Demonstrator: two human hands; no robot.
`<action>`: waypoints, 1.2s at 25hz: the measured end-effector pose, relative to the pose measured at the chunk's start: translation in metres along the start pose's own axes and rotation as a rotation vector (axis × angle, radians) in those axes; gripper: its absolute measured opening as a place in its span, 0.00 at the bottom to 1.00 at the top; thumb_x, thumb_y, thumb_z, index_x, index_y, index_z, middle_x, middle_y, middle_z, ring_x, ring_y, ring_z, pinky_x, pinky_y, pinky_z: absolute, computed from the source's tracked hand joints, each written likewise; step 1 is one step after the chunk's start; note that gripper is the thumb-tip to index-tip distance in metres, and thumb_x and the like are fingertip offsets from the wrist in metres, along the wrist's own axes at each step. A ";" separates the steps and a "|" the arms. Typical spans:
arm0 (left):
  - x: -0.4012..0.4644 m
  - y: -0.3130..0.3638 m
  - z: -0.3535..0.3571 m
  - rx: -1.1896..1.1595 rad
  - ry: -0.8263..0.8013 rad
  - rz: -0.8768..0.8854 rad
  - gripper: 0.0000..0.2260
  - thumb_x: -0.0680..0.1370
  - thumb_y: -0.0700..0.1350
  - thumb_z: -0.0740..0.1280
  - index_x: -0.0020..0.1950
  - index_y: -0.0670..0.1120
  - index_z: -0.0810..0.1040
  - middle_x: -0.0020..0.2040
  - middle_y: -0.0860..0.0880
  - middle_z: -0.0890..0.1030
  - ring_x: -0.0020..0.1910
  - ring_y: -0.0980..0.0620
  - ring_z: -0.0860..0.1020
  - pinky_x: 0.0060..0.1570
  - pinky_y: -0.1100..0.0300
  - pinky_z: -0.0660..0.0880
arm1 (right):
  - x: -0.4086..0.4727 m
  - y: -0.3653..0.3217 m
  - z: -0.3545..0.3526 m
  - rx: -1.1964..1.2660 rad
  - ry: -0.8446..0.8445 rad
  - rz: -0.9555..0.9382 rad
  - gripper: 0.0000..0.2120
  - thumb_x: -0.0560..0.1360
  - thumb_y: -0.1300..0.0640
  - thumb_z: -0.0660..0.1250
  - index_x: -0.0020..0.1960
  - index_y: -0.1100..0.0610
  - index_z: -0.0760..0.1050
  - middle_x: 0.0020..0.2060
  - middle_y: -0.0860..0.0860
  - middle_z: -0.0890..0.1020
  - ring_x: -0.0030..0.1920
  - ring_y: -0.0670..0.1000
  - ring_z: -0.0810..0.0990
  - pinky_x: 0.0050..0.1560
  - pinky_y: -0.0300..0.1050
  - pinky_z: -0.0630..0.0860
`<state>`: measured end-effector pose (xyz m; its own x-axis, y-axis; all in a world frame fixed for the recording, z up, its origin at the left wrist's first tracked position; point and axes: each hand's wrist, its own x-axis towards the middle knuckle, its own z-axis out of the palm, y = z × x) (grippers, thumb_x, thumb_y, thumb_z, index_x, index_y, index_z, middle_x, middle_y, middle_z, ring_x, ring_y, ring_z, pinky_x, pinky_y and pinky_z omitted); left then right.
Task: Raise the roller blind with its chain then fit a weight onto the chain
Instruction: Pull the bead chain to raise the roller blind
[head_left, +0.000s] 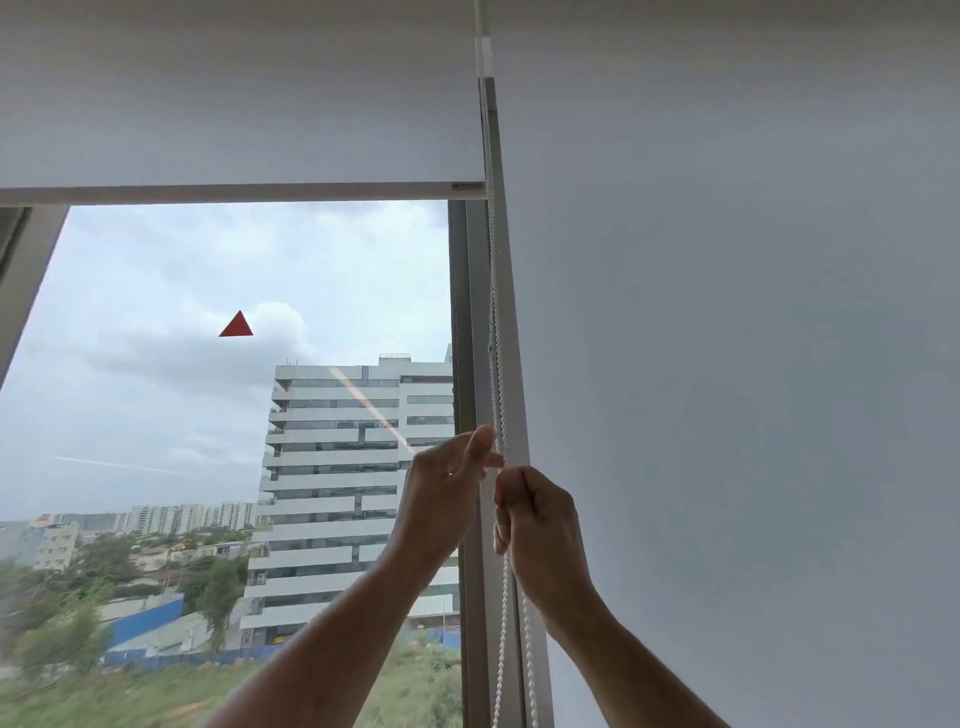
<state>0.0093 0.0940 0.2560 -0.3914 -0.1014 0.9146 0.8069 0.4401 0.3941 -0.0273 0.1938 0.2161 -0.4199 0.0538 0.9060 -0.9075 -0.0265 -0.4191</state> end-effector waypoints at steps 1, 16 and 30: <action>0.005 0.006 0.001 -0.020 -0.019 -0.009 0.14 0.76 0.60 0.60 0.41 0.57 0.82 0.41 0.52 0.87 0.38 0.60 0.81 0.39 0.62 0.74 | -0.005 0.002 0.001 -0.004 -0.009 0.004 0.18 0.83 0.58 0.58 0.34 0.57 0.73 0.22 0.49 0.73 0.24 0.48 0.72 0.30 0.50 0.74; -0.012 0.003 0.005 0.085 -0.061 0.062 0.08 0.77 0.44 0.70 0.40 0.48 0.87 0.33 0.52 0.86 0.35 0.57 0.84 0.42 0.61 0.79 | 0.023 -0.009 -0.023 0.010 0.068 0.111 0.22 0.82 0.44 0.55 0.42 0.52 0.81 0.31 0.47 0.86 0.34 0.43 0.85 0.44 0.43 0.76; -0.054 -0.013 0.004 0.163 -0.178 -0.005 0.11 0.77 0.54 0.69 0.36 0.57 0.84 0.36 0.60 0.85 0.34 0.61 0.79 0.40 0.60 0.75 | 0.056 -0.054 -0.012 -0.025 -0.003 0.042 0.15 0.81 0.63 0.59 0.40 0.53 0.78 0.26 0.48 0.78 0.24 0.41 0.75 0.32 0.37 0.75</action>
<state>0.0183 0.0972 0.2013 -0.4787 0.0486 0.8766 0.7284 0.5794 0.3657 -0.0018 0.2102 0.2884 -0.4579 0.0506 0.8875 -0.8888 -0.0037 -0.4584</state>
